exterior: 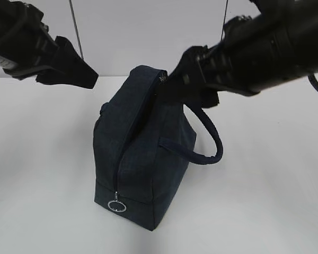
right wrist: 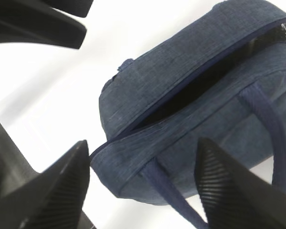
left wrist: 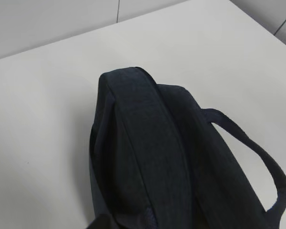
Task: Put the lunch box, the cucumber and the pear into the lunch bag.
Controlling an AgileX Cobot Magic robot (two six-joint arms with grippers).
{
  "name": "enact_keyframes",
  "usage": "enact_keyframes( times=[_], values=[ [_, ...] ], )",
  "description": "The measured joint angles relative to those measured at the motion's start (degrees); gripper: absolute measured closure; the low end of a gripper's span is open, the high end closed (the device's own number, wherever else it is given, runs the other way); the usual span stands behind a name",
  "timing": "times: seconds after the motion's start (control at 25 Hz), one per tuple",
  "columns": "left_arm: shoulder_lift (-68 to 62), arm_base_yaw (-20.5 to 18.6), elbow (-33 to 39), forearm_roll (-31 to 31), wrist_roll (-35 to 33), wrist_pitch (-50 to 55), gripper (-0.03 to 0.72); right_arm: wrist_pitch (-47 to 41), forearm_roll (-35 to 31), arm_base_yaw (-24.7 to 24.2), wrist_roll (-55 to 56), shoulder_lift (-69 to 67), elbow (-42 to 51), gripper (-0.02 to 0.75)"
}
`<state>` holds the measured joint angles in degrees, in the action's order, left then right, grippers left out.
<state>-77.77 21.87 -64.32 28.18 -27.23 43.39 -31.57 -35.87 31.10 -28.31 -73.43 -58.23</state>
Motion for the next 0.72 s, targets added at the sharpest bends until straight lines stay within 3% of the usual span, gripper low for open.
enact_keyframes(
  times=[0.2,0.52,0.72],
  values=[
    [1.7,0.0,5.1,0.1,-0.9,-3.7,0.37,10.7,-8.3,7.6,-10.0,4.1,11.6,0.209],
    [2.4,0.0,8.1,0.1,-1.4,-5.2,0.37,31.9,-11.9,28.6,-16.5,0.4,22.8,0.225],
    [2.7,0.0,8.1,0.1,-1.5,-5.6,0.37,42.9,-12.1,32.0,-16.7,-10.9,23.2,0.297]
  ],
)
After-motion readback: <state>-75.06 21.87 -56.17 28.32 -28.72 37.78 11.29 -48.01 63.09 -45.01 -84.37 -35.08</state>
